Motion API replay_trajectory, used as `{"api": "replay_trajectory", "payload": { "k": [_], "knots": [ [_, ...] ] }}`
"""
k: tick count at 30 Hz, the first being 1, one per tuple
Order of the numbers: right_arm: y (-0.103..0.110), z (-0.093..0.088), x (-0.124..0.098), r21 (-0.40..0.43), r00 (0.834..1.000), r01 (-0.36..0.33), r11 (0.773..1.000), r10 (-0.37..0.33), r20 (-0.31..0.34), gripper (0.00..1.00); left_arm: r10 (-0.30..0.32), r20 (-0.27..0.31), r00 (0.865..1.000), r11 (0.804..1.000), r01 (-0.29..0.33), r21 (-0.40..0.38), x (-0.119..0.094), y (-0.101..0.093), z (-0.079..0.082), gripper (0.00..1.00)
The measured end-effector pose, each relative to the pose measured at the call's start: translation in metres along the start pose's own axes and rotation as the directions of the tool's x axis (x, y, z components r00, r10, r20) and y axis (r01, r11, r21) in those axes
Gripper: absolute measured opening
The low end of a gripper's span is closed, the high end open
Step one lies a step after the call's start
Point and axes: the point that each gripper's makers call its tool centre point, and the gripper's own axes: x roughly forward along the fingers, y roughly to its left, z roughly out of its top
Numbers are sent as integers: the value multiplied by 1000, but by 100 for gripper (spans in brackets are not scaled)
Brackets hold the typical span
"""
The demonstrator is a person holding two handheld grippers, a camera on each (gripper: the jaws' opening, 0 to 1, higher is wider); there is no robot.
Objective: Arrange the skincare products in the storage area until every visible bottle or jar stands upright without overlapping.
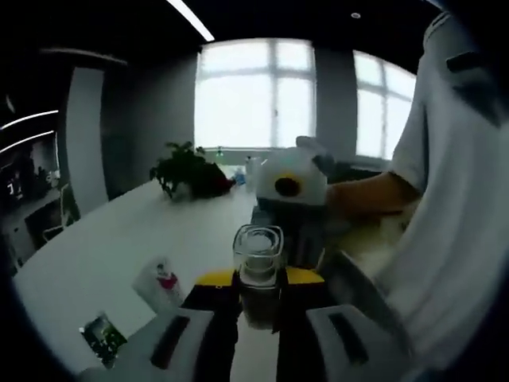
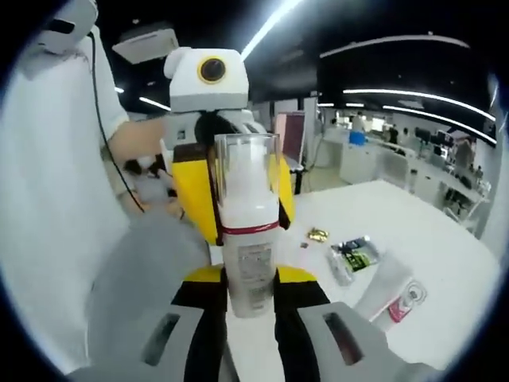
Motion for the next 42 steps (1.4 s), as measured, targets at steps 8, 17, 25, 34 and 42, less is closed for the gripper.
{"api": "replay_trajectory", "payload": {
  "k": [8, 17, 25, 34, 42],
  "knots": [
    [-11, -33, 13, 40, 1000, 20, 999, -19, -24, 22, -8, -54, 998, 999, 5, -53, 17, 11, -32, 16],
    [-28, -81, 27, 52, 994, 78, 996, -73, -83, 22, -6, -110, 994, 996, -3, -87, 39, 23, -71, 15],
    [-45, -114, 38, 31, 986, 122, 992, -118, -121, 22, -11, -156, 988, 998, 2, -59, 54, 33, -98, 15],
    [-58, -142, 44, 7, 983, 123, 992, -121, -138, 22, -39, -216, 976, 999, 31, -37, 74, 51, -133, 15],
    [-66, -172, 52, 11, 978, 121, 993, -117, -173, 22, -42, -289, 956, 999, 46, 5, 91, 57, -159, 15]
  ]
}}
